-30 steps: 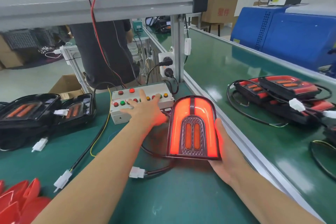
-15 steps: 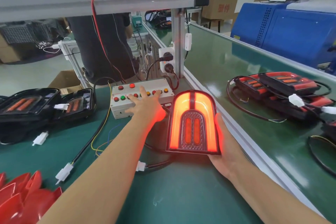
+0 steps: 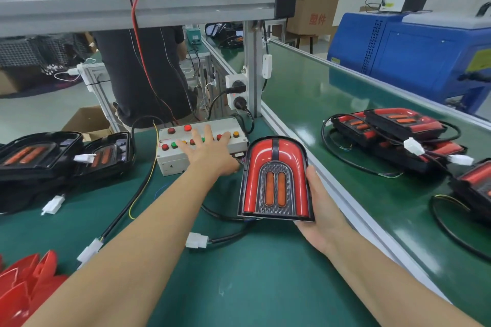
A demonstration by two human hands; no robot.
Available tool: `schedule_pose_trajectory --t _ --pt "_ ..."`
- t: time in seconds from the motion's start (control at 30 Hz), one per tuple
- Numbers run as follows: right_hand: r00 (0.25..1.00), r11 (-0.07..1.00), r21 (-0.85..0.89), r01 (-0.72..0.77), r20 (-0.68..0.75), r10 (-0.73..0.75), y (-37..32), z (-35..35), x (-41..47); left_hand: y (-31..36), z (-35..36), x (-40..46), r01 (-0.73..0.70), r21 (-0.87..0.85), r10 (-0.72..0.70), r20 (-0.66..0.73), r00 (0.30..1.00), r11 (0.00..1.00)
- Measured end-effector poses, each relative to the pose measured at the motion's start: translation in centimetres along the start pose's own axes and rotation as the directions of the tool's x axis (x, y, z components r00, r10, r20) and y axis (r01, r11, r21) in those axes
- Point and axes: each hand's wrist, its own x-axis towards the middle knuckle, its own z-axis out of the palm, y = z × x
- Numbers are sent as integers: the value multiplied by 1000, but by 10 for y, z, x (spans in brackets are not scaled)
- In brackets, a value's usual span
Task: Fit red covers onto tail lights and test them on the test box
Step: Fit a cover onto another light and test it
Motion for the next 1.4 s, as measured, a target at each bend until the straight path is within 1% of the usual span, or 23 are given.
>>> schedule_pose_trajectory --t 0.2,0.33,0.43,0.6,0.87,0.93,1.0,1.07,1.1,1.13,1.17,1.2,1.23,1.27,1.3,1.33,1.37,1.4 --pt "1000 1000 -5 -10 -12 10 -1 0 1 -4 -2 4 -53 26 54 -23 998 998" --pt "1000 1000 20 20 -7 -20 1 -3 3 -7 1 7 -79 49 82 -62 995 996" --pt "999 999 30 37 8 -37 2 -3 3 -8 1 9 -82 102 92 -101 991 991" --pt "999 999 30 40 0 -40 1 -1 2 -5 -2 15 -87 161 106 -114 988 983" --pt "999 999 43 3 -48 -1 -1 1 -2 -7 1 16 -89 188 113 -122 986 978" --pt "997 999 47 5 -75 -1 -2 1 -5 -9 0 14 -104 156 121 -108 987 982" --pt "994 999 32 -10 -112 13 -4 2 -7 -11 -5 8 -136 78 141 -66 988 988" --pt "988 998 19 -55 -146 57 -8 2 -8 -18 -16 -4 -214 -95 211 -37 977 972" --pt "983 997 15 -80 -165 82 -11 2 -8 -24 -24 -12 -277 -209 275 -38 961 938" --pt "977 995 4 -102 -189 101 -12 1 -7 -33 -31 -23 -347 -322 356 -34 934 881" --pt "971 992 -24 -120 -210 112 -14 1 -5 -44 -38 -36 -410 -417 448 -8 894 811" --pt "967 987 -87 -134 -230 110 -14 1 -4 -57 -44 -51 -459 -472 539 41 841 752" --pt "964 974 -175 -143 -248 97 -16 2 -3 -69 -46 -67 -499 -471 606 99 790 727" --pt "960 950 -278 -142 -273 63 -18 4 -4 -80 -43 -81 -542 -412 641 150 752 732" --pt "955 909 -397 -127 -297 4 -20 6 -5 -89 -35 -94 -589 -315 656 181 733 745" --pt "950 837 -538 -100 -301 -80 -23 8 -6 -96 -24 -103 -629 -208 662 189 725 749" --pt "945 728 -683 -56 -271 -182 -24 10 -8 -101 -11 -111 -647 -123 658 181 731 753" --pt "932 566 -824 -11 -214 -294 -25 12 -10 -105 0 -117 -642 -71 644 164 748 764"
